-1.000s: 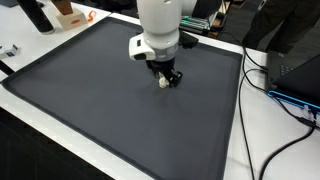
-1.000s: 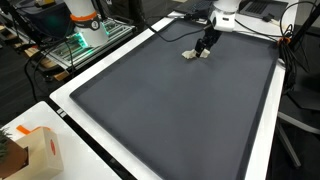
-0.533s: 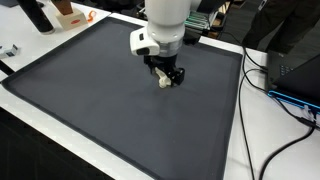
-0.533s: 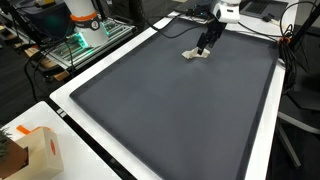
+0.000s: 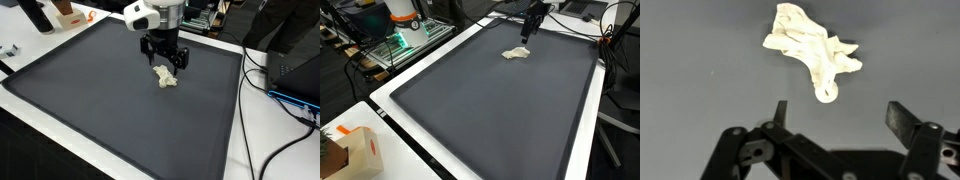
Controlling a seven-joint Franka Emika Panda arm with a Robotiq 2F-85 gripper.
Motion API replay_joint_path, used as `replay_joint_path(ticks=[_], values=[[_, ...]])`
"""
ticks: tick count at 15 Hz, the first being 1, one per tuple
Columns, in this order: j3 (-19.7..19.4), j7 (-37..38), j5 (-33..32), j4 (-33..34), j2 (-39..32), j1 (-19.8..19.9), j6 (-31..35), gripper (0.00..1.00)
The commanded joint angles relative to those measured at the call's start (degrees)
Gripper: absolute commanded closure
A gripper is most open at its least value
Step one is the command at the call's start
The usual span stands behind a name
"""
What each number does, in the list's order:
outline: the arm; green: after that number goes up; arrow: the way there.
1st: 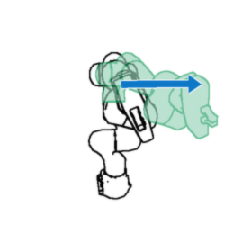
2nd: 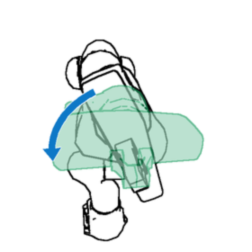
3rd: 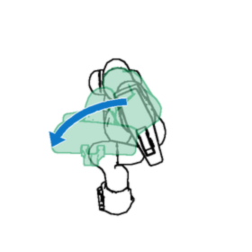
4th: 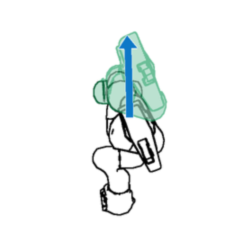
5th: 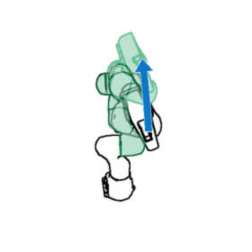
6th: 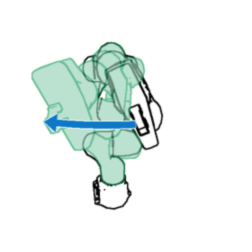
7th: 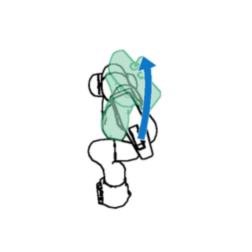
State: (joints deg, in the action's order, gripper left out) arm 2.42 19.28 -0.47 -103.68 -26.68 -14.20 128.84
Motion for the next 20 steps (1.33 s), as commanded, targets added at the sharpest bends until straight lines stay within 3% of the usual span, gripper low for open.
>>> replay_joint_path(ticks=[1, 6, 12, 16, 20], values=[[4.04, -10.27, 8.09, -9.87, 7.63, 5.58, 5.91, 0.00], [7.91, -26.10, 30.20, -16.55, 11.88, 13.77, 8.96, 0.00], [6.26, -41.22, 51.25, -23.00, 14.46, 18.53, 5.85, 0.00], [3.60, -46.16, 59.24, -25.76, 13.84, 19.77, 3.03, 0.00], [0.77, -45.48, 61.84, -26.88, 12.45, 19.88, 0.21, 0.00]])
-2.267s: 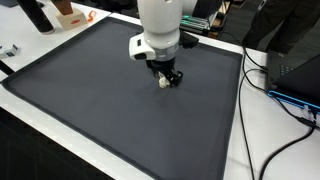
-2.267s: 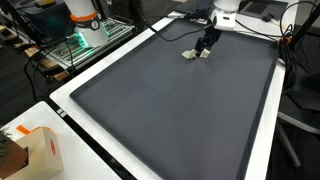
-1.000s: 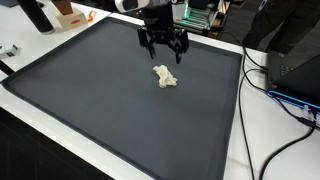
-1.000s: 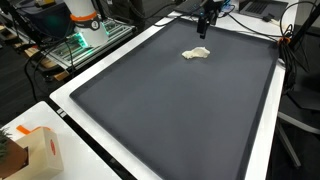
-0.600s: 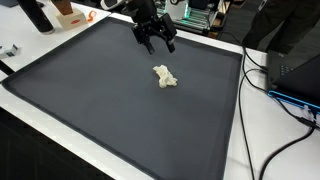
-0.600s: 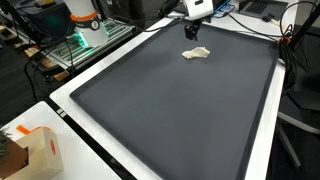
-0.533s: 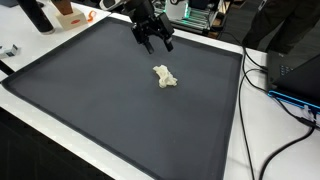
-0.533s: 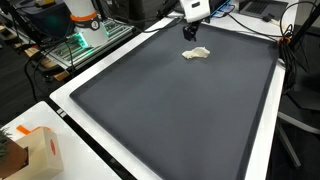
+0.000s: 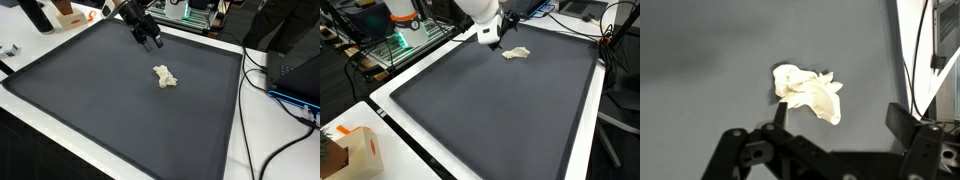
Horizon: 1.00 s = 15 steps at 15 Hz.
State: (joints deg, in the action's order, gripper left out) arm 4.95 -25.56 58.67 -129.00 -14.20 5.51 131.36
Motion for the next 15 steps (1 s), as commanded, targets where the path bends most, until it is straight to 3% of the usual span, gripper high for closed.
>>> replay_joint_path(ticks=[1, 15], values=[[-2.34, -0.26, 3.03, -1.67, -0.42, 0.15, -2.91, 0.00], [-5.28, 18.20, -0.03, 4.31, -8.81, -1.29, -5.19, 0.00]])
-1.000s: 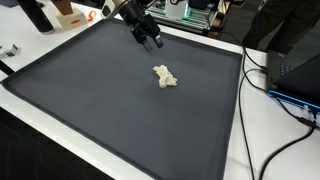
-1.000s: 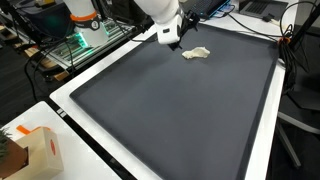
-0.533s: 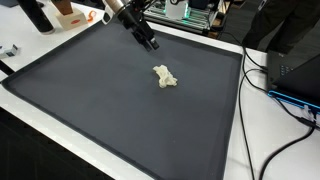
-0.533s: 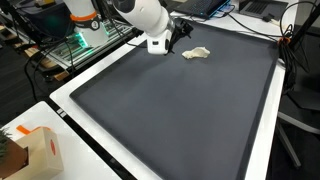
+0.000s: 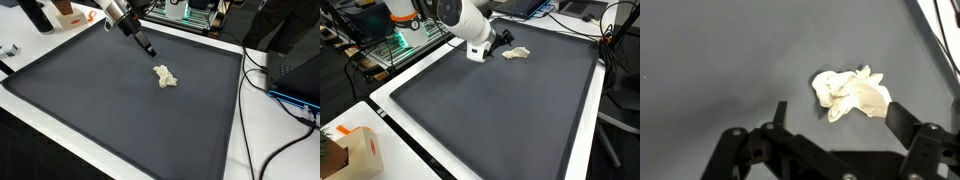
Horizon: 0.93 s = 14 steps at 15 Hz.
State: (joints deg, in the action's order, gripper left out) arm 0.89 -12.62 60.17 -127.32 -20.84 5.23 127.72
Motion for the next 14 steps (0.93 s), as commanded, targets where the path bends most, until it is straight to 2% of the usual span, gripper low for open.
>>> replay_joint_path(ticks=[1, 5, 14], values=[[-1.30, 7.14, -2.12, 3.52, -2.75, -1.16, -1.71, 0.00], [-1.74, 16.23, -6.45, 7.82, -5.27, -2.28, -2.37, 0.00], [-2.71, 37.19, -20.46, 19.71, -11.70, -5.87, -5.35, 0.00]])
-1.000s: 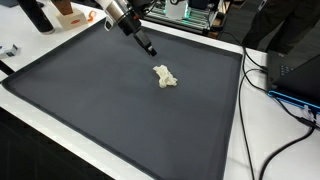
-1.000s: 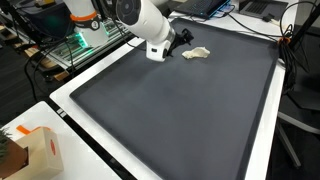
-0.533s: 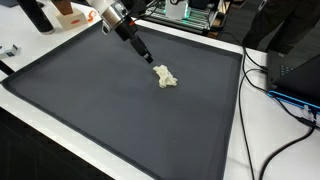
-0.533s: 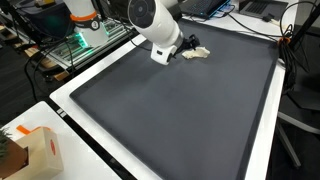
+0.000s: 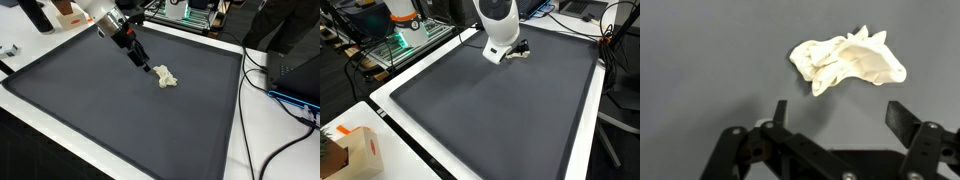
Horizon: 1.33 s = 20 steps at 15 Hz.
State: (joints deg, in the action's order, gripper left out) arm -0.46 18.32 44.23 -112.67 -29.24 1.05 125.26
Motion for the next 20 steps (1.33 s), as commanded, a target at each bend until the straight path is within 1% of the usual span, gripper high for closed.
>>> replay_joint_path(ticks=[1, 4, 7, 10, 15, 20], values=[[-1.50, 8.55, -6.28, 6.68, -4.22, -2.19, -3.60, 0.00], [-1.99, 14.98, -11.51, 11.08, -6.62, -3.69, -5.24, 0.00], [-2.61, 22.05, -18.45, 15.71, -9.11, -5.67, -7.07, 0.00], [-2.56, 26.64, -24.36, 20.26, -11.29, -7.25, -9.64, 0.00], [-2.57, 29.59, -33.78, 26.67, -13.79, -10.61, -12.82, 0.00], [-2.60, 28.05, -44.18, 32.22, -16.41, -14.92, -16.04, 0.00]])
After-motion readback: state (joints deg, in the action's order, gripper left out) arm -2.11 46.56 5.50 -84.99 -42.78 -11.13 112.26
